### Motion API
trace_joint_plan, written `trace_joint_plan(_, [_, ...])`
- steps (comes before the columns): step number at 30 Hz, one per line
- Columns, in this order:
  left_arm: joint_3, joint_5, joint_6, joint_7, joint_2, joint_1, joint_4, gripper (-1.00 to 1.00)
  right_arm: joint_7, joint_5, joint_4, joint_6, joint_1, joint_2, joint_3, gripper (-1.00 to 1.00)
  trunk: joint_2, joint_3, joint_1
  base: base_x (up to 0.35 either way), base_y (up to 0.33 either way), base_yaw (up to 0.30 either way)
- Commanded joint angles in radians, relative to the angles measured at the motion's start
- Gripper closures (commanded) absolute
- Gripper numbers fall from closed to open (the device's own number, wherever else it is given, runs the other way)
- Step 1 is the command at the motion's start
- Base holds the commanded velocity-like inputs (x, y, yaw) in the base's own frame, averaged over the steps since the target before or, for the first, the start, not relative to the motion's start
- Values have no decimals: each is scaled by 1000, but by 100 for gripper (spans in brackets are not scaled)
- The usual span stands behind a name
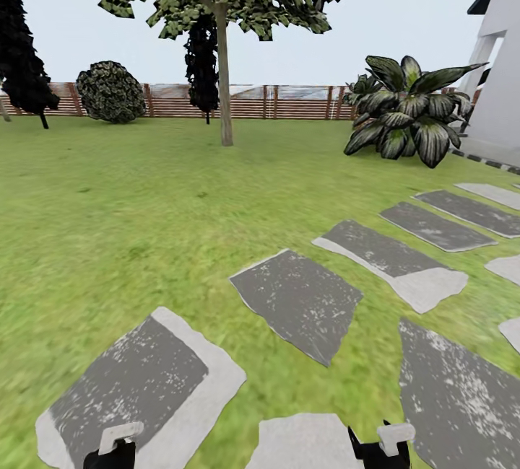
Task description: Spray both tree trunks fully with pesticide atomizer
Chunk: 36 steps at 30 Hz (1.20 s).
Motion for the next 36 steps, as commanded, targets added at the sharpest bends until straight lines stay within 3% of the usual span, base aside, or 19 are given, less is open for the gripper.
trace_joint_plan(1, [-1,9,-3,0,0,-1,1,100,2,1,1,-3,-1,0,0,-100,0,-1,0,340,0,0])
trace_joint_plan(36, [-1,9,-2,0,0,-1,1,100,2,1,1,-2,-1,0,0,-100,0,-1,0,340,0,26])
